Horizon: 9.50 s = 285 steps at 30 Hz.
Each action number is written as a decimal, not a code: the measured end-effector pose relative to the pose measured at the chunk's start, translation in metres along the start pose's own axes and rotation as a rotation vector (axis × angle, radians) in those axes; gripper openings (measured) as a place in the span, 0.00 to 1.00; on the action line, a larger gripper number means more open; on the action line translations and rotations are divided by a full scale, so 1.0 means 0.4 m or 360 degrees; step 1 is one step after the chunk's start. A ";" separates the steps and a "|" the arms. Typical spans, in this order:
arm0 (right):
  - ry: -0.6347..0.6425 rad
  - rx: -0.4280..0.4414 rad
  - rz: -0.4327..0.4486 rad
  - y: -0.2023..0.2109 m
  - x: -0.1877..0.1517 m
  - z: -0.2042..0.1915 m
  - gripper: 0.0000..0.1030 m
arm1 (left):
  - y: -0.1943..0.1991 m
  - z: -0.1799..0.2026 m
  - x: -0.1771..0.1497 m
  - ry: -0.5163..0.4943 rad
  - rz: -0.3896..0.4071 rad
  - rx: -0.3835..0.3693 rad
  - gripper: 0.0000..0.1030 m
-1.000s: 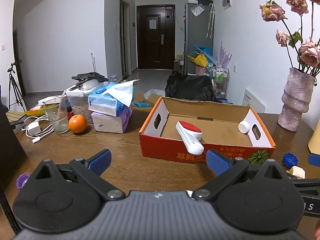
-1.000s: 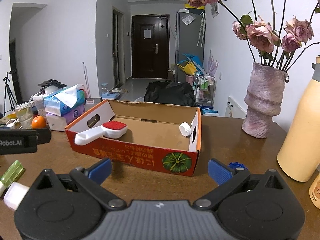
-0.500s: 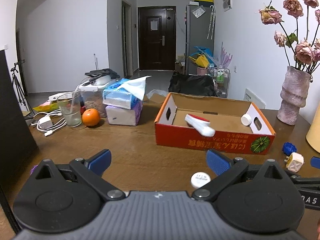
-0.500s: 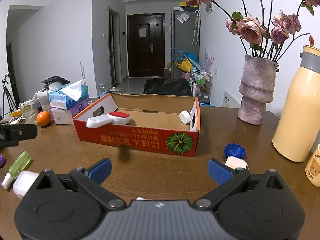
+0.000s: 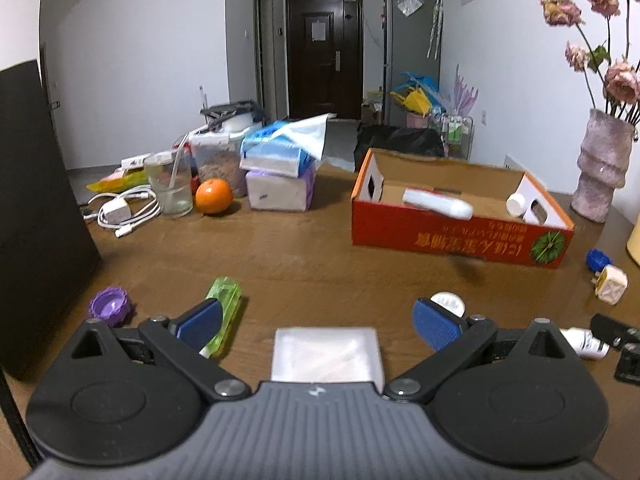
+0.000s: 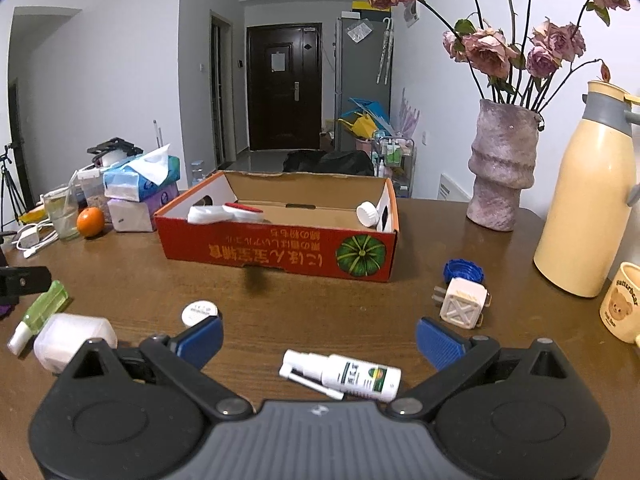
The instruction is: Organize rigid objects
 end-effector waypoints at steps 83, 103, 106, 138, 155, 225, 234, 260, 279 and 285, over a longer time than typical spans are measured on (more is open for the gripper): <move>-0.0236 -0.0370 -0.0350 -0.256 -0.111 0.004 1.00 | -0.278 -0.069 -0.107 -0.0016 -0.0259 -0.0046 0.81; -0.0282 -0.0295 -0.0160 -0.199 -0.080 0.012 0.95 | -0.226 -0.071 -0.078 0.0042 -0.0121 -0.0030 0.81; -0.0276 -0.0280 -0.0134 -0.186 -0.076 0.008 0.95 | -0.213 -0.067 -0.072 0.0063 -0.0098 -0.0037 0.81; -0.0209 -0.0089 0.0104 -0.075 0.018 -0.004 0.95 | -0.086 0.123 0.052 0.0015 0.0140 -0.0234 0.81; -0.0187 -0.0079 0.0216 -0.103 0.112 -0.009 0.95 | -0.146 0.164 0.163 0.0056 0.0206 -0.0288 0.81; -0.0066 -0.0051 0.0090 -0.512 0.308 -0.057 0.95 | -0.567 0.219 0.358 0.0014 0.0125 -0.0242 0.81; -0.0087 -0.0019 0.0065 -0.549 0.311 -0.051 0.95 | -0.613 0.235 0.361 -0.0046 0.0063 -0.0252 0.81; -0.0086 -0.0071 -0.0001 -0.564 0.305 -0.032 1.00 | -0.588 0.241 0.370 -0.0107 0.0041 -0.0264 1.00; -0.0075 -0.0058 0.0047 -0.510 0.303 -0.034 1.00 | -0.520 0.222 0.362 -0.0088 0.0102 -0.0248 1.00; -0.0066 -0.0050 0.0062 -0.482 0.296 -0.031 1.00 | -0.488 0.216 0.351 -0.0095 0.0122 -0.0248 1.00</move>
Point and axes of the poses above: each gripper's, at about its wrist camera, not at the fingertips, and y roughly against the way its jaws point, z to its right, x to its top, the point moved 7 cm from there along -y, roughly the way its jaws point, and after that the axes turned 9 degrees about -x, right-handed, at the moved point
